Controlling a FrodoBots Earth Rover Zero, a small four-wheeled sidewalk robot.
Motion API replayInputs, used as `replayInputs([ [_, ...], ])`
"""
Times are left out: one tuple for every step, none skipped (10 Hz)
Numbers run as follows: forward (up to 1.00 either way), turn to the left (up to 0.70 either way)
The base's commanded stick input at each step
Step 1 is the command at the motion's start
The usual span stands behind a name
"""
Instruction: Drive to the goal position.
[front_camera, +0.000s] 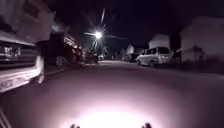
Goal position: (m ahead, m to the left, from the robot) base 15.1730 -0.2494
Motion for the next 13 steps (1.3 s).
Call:
replayInputs([
  [0.7, 0.0],
  [0.7, 0.0],
  [0.7, 0.0],
  [0.7, 0.0],
  [0.7, 0.0],
  [0.7, 0.0],
  [0.7, 0.0],
  [0.7, 0.0],
  [0.7, 0.0],
  [0.7, 0.0],
  [0.7, 0.0],
  [0.7, 0.0],
  [0.7, 0.0],
])
